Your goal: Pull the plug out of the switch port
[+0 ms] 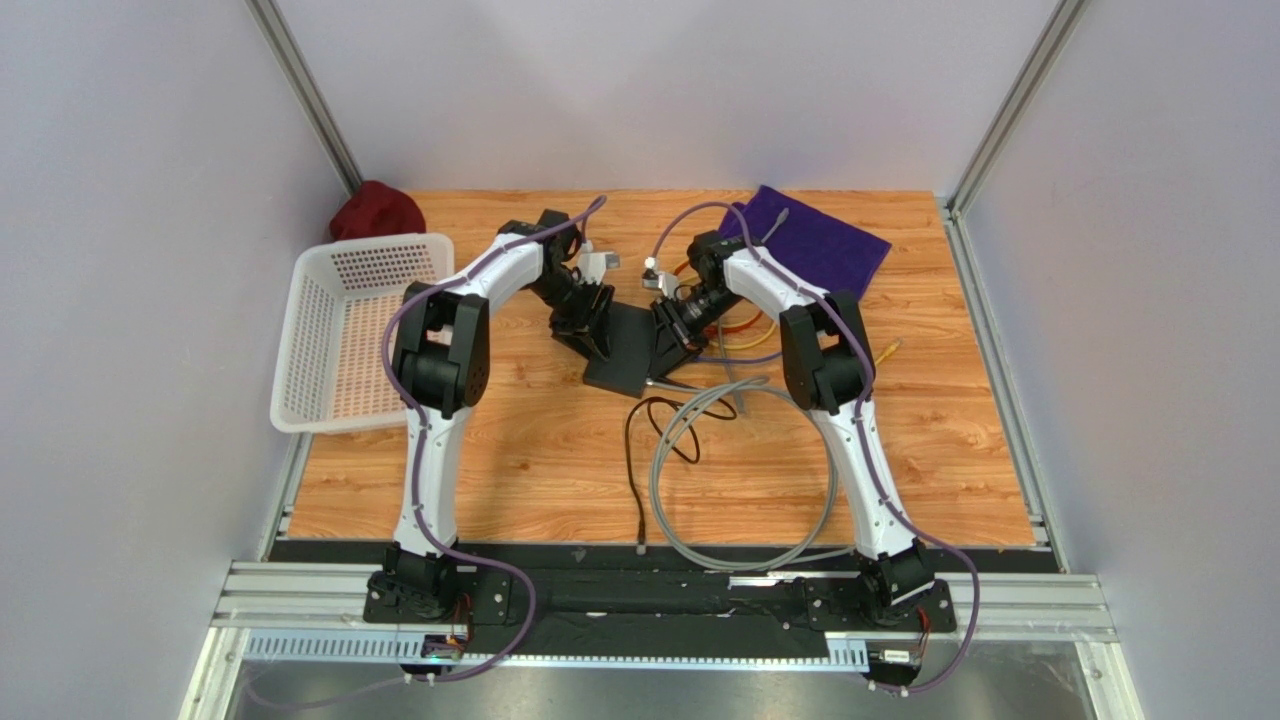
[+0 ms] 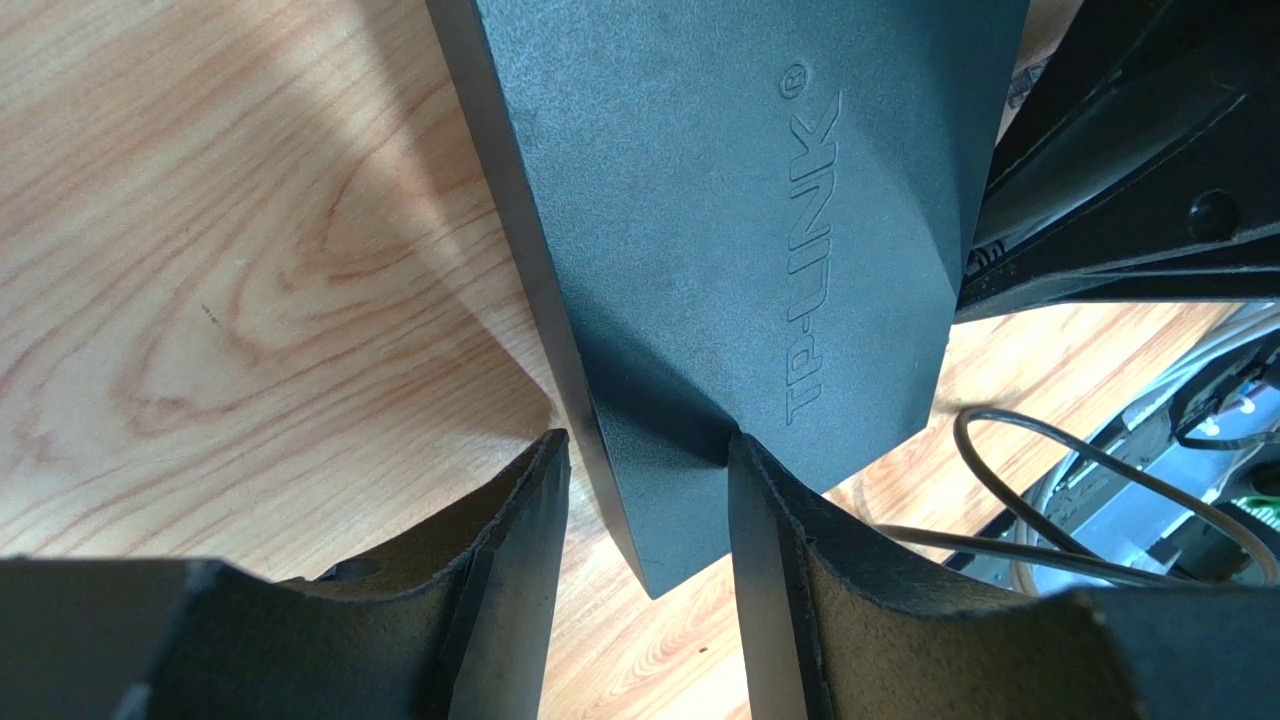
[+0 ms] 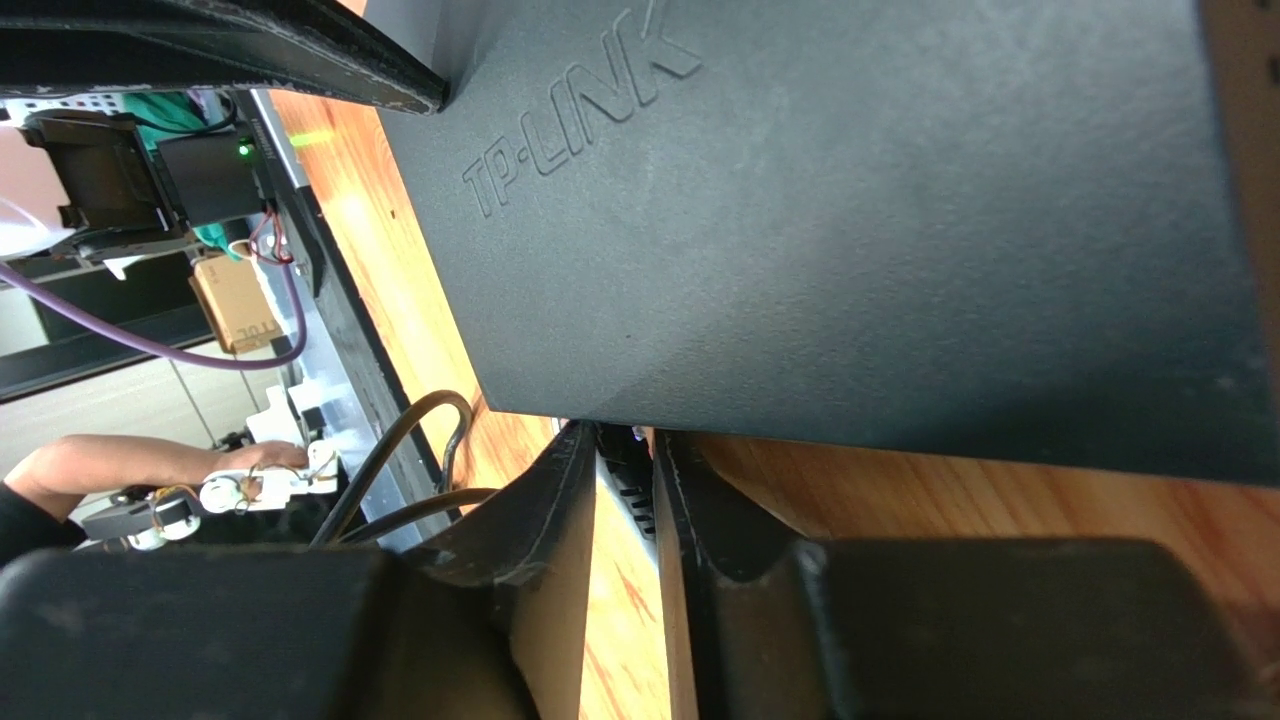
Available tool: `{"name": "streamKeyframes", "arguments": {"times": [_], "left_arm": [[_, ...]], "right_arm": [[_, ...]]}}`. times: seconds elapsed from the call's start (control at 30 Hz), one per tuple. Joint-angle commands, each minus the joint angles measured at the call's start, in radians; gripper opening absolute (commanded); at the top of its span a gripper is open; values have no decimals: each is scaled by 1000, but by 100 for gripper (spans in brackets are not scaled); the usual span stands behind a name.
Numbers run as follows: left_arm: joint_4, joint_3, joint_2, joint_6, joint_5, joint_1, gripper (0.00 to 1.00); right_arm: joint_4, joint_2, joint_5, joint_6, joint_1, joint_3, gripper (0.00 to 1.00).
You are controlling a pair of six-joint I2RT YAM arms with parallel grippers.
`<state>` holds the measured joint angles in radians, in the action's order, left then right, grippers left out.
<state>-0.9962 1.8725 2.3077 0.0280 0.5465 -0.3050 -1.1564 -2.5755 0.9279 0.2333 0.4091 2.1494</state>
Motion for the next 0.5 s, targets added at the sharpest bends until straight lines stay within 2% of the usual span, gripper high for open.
{"name": "streamKeyframes", "arguments": {"times": [0.0,0.03,0.1,0.13,0.17,0.47], "left_arm": [[-12,-42,33,46,-111,-9,51],[-12,-42,33,47,-111,-11,51],[-12,-41,33,47,-114,-11,51],[-13,-41,33,50,-114,-11,51],[-13,-41,33,50,-117,-11,51],[-15,-38,36,61,-125,-13,51]], "right_arm": [[58,-41,-199,57,62,-33,21],[58,-41,-201,57,60,-33,15],[58,-41,-204,57,63,-36,9],[60,-35,-213,57,63,-37,2],[60,-34,-221,55,65,-42,0],[47,5,-261,72,65,-108,0]]}}
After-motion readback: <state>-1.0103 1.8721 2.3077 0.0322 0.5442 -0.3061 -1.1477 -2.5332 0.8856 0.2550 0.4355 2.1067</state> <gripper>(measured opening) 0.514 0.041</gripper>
